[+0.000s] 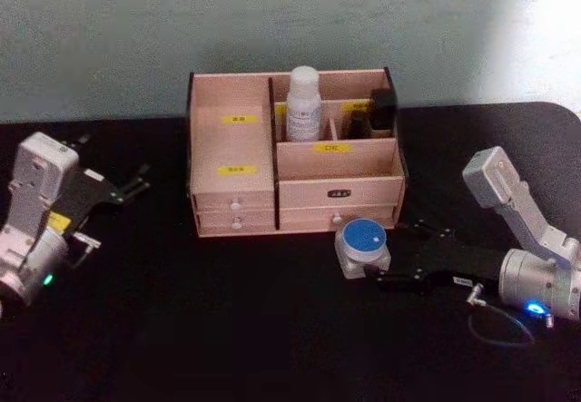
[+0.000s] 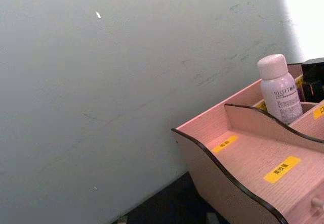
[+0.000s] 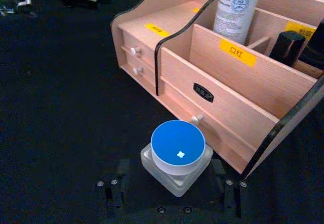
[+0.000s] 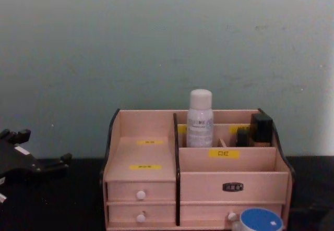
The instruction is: Pick up the facial cleanser and watermelon frost from the table and place them into the tiered storage box.
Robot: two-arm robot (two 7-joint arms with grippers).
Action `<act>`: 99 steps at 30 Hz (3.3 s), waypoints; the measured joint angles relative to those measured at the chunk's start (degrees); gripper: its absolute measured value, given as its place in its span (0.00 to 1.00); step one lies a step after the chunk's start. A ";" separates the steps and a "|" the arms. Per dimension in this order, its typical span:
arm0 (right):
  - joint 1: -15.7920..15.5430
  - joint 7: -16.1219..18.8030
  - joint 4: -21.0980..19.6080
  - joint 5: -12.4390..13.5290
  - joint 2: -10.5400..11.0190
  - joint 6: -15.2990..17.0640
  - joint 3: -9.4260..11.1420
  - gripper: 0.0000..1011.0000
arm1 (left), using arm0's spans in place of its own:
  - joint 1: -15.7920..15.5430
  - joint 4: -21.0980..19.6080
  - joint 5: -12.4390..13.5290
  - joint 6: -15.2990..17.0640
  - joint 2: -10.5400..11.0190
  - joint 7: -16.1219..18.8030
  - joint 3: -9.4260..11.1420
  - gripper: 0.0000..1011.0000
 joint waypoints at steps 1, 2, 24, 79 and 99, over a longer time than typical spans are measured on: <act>0.08 -0.27 0.28 -0.06 -0.32 0.04 0.03 0.99 | 0.00 0.00 0.00 0.00 0.00 0.00 0.00 0.99; 0.14 -0.39 0.41 -0.08 -0.46 0.04 0.04 0.99 | 0.00 0.00 0.00 0.00 0.00 0.00 0.00 0.99; 2.92 0.21 4.29 -0.94 -3.79 -0.08 -0.94 0.99 | 0.00 0.00 0.00 0.00 0.00 0.00 0.00 0.99; 4.71 0.63 6.51 -1.55 -5.28 0.30 -2.02 0.71 | 0.00 0.00 0.00 0.00 0.00 0.00 0.00 0.99; 3.38 3.13 -0.19 2.97 -2.20 -0.52 0.17 0.71 | 0.00 0.00 0.00 0.00 0.00 0.00 0.00 0.99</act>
